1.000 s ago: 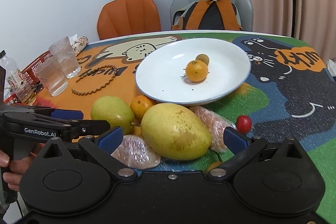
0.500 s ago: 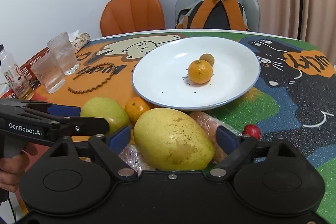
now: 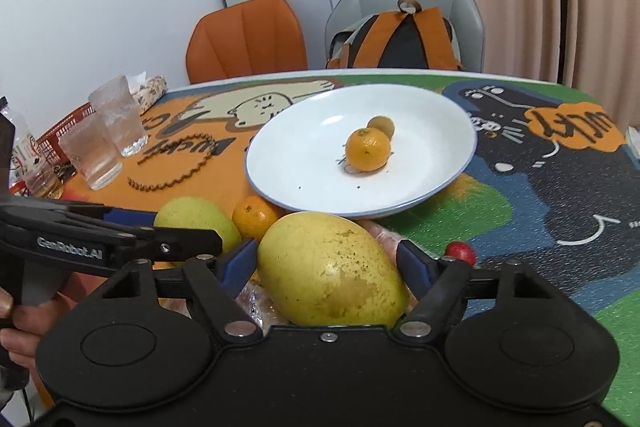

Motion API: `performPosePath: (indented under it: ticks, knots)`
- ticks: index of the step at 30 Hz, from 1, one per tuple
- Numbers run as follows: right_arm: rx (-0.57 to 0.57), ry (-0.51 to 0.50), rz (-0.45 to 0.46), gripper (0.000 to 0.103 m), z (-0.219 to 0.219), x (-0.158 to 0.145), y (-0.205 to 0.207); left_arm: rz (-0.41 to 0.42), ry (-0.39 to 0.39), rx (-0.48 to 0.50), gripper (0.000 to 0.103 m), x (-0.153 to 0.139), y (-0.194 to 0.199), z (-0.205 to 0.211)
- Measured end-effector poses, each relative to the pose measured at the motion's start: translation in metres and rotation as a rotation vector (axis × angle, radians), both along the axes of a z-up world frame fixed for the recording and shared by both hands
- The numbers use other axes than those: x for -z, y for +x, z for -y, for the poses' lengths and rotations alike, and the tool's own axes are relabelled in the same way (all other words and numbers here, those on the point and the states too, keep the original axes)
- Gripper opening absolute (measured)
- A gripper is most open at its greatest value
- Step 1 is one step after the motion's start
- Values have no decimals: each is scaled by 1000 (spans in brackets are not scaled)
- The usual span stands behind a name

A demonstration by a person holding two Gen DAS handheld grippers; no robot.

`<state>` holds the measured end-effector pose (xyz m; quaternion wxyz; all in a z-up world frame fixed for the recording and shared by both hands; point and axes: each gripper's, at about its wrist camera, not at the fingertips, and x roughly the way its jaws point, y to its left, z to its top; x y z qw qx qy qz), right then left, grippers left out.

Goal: Organize fruits
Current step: 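Close the left tool on the large pear while the right tool grips the smaller pear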

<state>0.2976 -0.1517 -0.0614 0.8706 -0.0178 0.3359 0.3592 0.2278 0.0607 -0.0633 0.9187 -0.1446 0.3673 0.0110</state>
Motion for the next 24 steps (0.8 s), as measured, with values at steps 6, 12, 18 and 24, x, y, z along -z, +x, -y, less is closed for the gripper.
performPosePath:
  ticks: [6, 12, 18, 24]
  knots:
    - [15, 12, 22, 72, 8, -9, -2, -7, 4, 5, 91, 4, 6, 6]
    - [25, 18, 32, 72, 12, -14, -1, -16, 19, -15, 91, 9, 10, 7]
    - [30, 27, 39, 72, 13, -16, 0, -18, -2, -39, 88, 15, 12, 3]
    - [28, 37, 40, 71, 12, -17, 2, -4, -12, -52, 82, 13, 7, 6]
